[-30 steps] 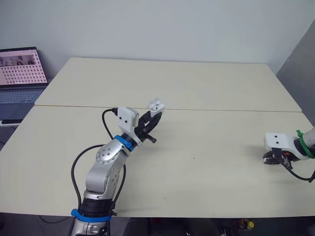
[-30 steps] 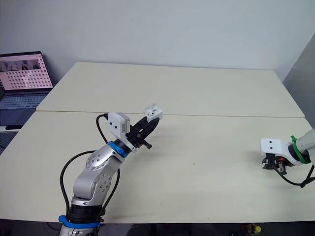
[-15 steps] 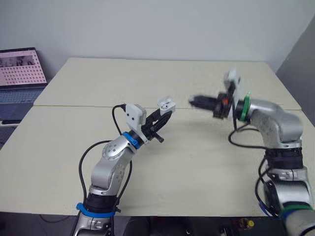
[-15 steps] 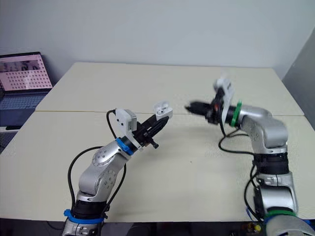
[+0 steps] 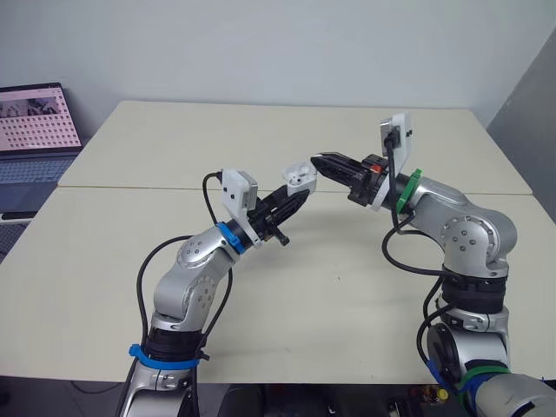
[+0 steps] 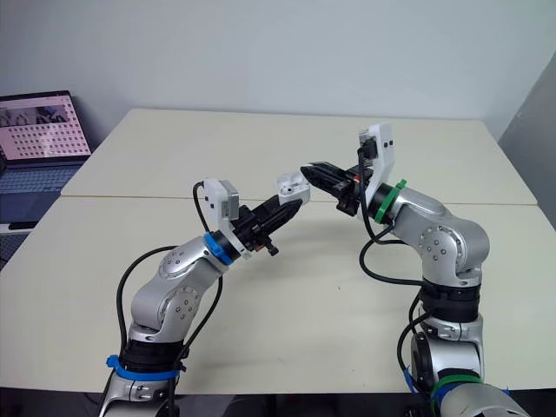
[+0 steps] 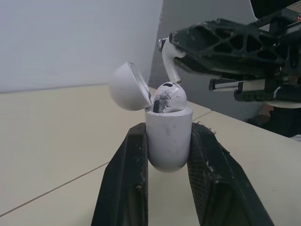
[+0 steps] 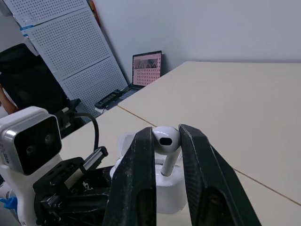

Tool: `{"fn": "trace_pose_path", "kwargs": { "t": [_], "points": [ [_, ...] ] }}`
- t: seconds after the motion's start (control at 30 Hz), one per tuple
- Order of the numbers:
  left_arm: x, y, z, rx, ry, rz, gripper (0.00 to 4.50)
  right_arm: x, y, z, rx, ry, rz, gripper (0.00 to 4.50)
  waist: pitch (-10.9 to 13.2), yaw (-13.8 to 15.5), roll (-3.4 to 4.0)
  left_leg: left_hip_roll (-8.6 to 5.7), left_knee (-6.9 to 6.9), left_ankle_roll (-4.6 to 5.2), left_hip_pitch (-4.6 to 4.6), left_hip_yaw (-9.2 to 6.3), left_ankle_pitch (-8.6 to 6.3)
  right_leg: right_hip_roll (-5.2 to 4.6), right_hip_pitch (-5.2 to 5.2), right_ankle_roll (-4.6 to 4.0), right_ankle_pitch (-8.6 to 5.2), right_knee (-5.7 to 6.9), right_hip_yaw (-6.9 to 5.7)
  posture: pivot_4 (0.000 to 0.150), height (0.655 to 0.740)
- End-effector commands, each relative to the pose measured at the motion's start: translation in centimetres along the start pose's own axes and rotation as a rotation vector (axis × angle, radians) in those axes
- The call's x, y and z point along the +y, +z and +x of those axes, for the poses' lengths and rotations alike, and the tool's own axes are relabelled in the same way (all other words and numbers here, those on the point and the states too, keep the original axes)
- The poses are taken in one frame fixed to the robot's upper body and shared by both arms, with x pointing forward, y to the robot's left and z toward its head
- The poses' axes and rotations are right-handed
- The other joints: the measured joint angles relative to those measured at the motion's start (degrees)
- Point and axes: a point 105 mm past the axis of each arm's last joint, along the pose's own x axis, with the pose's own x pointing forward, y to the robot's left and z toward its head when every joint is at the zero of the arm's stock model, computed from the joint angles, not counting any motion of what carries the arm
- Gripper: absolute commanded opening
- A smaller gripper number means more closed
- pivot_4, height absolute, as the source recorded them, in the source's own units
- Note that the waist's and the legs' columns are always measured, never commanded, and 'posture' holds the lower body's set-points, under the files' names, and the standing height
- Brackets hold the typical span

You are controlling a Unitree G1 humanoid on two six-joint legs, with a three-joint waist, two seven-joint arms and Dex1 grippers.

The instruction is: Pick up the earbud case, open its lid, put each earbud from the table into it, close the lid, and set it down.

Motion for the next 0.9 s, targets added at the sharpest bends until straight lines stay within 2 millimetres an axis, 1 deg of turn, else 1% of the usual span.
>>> {"fn": "trace_pose_path", "kwargs": {
  "t": [0.03,0.3,0.53,0.6,0.77,0.83,0.9],
  "points": [
    [-0.5,1.3,0.3,-0.037,-0.033,0.025,0.76,1.0,0.8,0.1,-0.038,0.027,-0.058,0.39,0.0,0.0,0.0,0.0,0.0,0.0,0.0,0.0,0.0,0.0,0.0,0.0,0.0,0.0,0.0,0.15,0.74],
    [-0.6,1.2,0.1,-0.034,-0.038,0.03,0.76,0.4,-0.2,0.3,-0.002,0.003,-0.103,0.39,0.0,0.0,0.0,0.0,-0.02,0.0,-0.02,0.0,0.0,0.0,0.0,-0.01,-0.01,-0.04,0.0,0.15,0.74],
    [-0.8,1.3,0.1,-0.039,-0.042,0.033,0.76,0.1,-0.6,0.4,0.007,-0.008,-0.16,0.39,0.0,0.0,0.0,0.0,-0.03,0.0,-0.02,0.0,0.0,0.0,-0.01,-0.02,-0.02,-0.05,0.0,0.15,0.74],
    [-0.9,1.3,0.1,-0.04,-0.044,0.032,0.76,0.3,-0.8,0.4,0.016,0.003,-0.201,0.39,0.0,0.0,0.0,0.0,-0.04,0.0,-0.02,0.01,0.0,0.0,-0.02,-0.02,-0.02,-0.06,0.01,0.15,0.74],
    [-0.8,1.2,0.1,-0.04,-0.042,0.034,0.76,1.1,-1.7,0.0,0.047,0.045,-0.238,0.39,0.0,0.0,0.0,0.01,-0.06,0.0,-0.03,0.01,0.0,0.0,-0.03,-0.02,-0.03,-0.08,0.01,0.15,0.74],
    [-0.9,1.2,0.1,-0.04,-0.043,0.035,0.76,1.3,-1.9,-0.2,0.052,0.052,-0.236,1.1,0.0,0.0,0.0,0.0,-0.06,0.0,-0.04,0.01,0.0,0.0,-0.03,-0.03,-0.03,-0.09,0.0,0.15,0.74],
    [-0.9,1.2,0.1,-0.04,-0.044,0.035,0.76,1.3,-1.9,-0.2,0.052,0.054,-0.233,1.69,0.0,0.0,0.0,0.01,-0.07,0.0,-0.03,0.01,0.0,0.0,-0.03,-0.03,-0.03,-0.09,0.0,0.15,0.74]
  ]
}}
